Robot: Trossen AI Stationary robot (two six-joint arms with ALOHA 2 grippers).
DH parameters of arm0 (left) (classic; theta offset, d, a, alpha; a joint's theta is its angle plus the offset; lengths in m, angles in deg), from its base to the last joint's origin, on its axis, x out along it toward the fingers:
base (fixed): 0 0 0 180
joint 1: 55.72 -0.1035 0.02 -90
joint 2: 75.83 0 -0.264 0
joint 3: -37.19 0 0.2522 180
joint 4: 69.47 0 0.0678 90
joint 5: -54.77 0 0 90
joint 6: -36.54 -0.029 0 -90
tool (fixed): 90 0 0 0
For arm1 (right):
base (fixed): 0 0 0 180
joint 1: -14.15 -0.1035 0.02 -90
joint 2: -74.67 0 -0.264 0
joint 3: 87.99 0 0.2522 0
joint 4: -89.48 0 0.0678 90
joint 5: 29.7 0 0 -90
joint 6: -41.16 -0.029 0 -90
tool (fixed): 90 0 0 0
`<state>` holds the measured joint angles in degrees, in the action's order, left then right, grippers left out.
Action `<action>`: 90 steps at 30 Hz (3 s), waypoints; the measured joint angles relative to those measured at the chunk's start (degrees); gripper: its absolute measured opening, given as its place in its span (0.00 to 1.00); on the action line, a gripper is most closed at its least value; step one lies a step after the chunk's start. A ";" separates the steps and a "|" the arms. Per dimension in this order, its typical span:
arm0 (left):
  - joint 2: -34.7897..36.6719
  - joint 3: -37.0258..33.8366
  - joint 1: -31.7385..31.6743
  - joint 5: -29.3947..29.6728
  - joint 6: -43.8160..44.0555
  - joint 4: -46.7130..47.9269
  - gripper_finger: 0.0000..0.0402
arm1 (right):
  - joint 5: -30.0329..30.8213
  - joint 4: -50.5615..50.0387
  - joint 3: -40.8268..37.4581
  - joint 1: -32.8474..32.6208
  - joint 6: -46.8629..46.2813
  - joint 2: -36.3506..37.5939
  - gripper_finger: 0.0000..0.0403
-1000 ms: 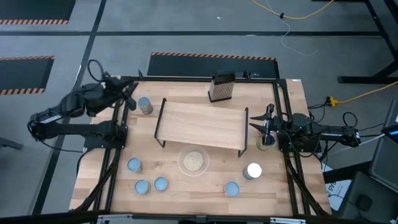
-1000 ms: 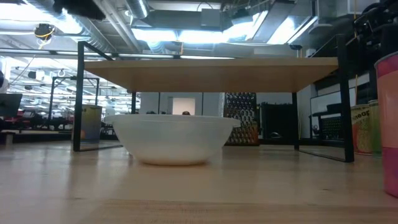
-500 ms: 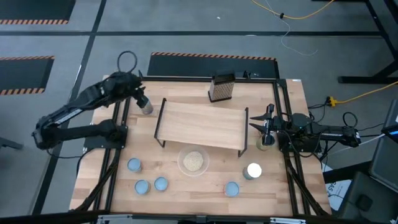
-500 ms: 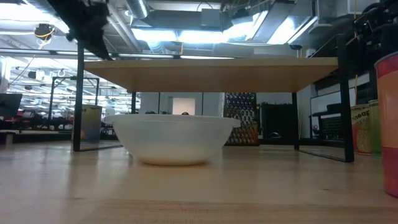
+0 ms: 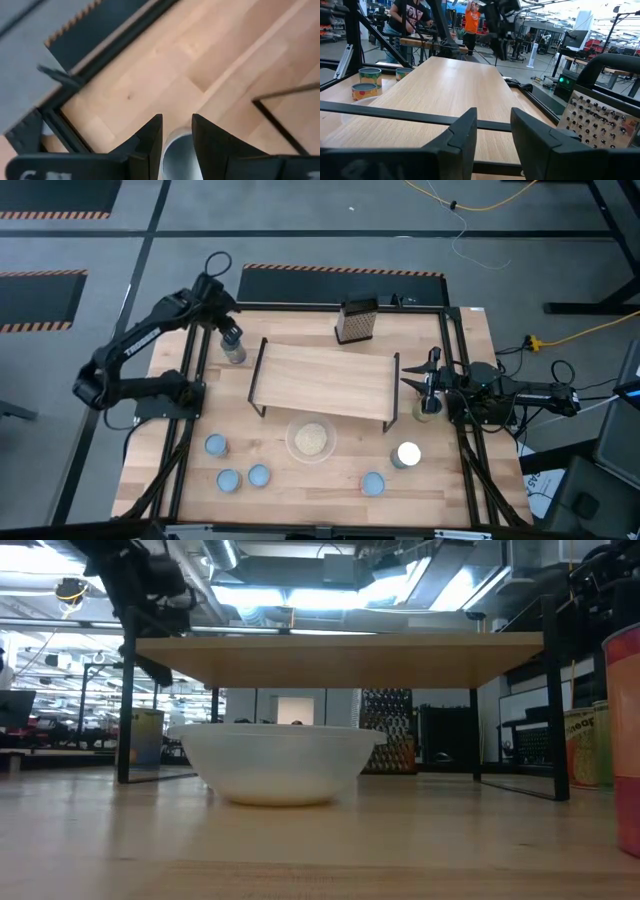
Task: Pick and place cans onto a shelf
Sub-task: Put the large canned peaches on the shelf
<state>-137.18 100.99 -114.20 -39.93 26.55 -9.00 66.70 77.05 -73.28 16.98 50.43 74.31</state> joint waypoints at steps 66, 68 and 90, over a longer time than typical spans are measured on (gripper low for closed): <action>-12.32 11.10 -4.94 2.79 2.50 9.05 0.00 | 0.02 0.00 0.00 0.00 -0.17 0.00 0.31; -12.28 13.61 -4.94 4.29 2.54 10.26 0.00 | 0.02 0.00 -0.02 0.00 -0.17 0.00 0.31; -12.19 43.46 -1.24 1.22 21.46 24.54 0.00 | 0.02 0.00 0.00 0.00 -0.17 0.00 0.31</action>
<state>-149.37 144.45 -115.44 -38.71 48.01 15.54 66.72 77.05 -73.28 16.98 50.26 74.31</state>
